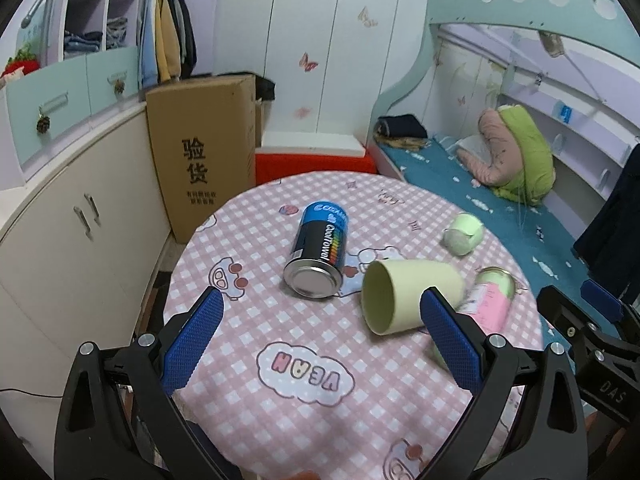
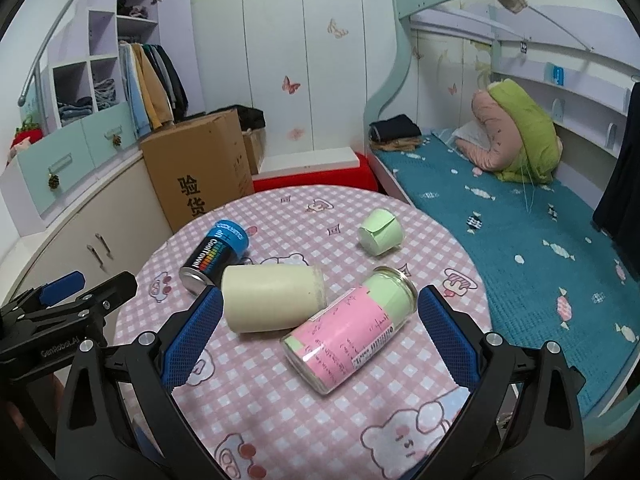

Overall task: Flip cup upright
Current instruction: 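Close the right tool's fingers around the blue CoolTowel can's body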

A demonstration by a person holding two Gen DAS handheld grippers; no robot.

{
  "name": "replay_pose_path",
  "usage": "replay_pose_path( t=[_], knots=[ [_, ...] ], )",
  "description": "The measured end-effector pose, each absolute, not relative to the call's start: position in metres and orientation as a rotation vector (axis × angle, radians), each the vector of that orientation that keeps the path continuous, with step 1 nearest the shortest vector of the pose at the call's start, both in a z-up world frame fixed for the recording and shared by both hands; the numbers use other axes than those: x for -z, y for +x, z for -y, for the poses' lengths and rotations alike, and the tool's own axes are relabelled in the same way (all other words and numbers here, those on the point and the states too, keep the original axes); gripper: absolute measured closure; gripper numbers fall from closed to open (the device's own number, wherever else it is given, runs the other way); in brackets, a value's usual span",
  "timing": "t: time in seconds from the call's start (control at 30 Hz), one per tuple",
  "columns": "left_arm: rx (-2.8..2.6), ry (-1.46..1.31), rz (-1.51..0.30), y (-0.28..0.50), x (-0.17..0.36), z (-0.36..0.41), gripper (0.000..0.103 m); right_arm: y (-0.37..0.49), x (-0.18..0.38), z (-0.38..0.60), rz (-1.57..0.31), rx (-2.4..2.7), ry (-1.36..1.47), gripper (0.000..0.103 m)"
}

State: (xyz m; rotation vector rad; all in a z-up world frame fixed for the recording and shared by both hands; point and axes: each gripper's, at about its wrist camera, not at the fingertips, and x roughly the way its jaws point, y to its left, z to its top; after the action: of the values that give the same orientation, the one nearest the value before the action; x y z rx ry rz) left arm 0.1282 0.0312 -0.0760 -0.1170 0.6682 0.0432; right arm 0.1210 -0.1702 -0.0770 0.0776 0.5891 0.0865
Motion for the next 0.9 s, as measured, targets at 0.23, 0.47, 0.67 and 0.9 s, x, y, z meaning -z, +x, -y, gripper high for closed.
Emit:
replay_pose_path(
  t=[0.23, 0.47, 0.67, 0.9],
  knots=[
    [-0.082, -0.129, -0.757, 0.182, 0.104, -0.046, 0.008, 0.170, 0.095, 0.163, -0.627, -0.094, 0.089, 0.005],
    [-0.073, -0.146, -0.841, 0.226, 0.132, -0.055, 0.008, 0.209, 0.112, 0.158, -0.664, -0.089, 0.104, 0.005],
    [-0.008, -0.187, -0.914, 0.254, 0.154, -0.052, 0.008, 0.228, 0.123, 0.159, -0.688, -0.081, 0.120, 0.005],
    [0.019, -0.207, -0.938, 0.271, 0.167, -0.049, 0.015, 0.236, 0.130, 0.163, -0.704, -0.076, 0.124, 0.005]
  ],
)
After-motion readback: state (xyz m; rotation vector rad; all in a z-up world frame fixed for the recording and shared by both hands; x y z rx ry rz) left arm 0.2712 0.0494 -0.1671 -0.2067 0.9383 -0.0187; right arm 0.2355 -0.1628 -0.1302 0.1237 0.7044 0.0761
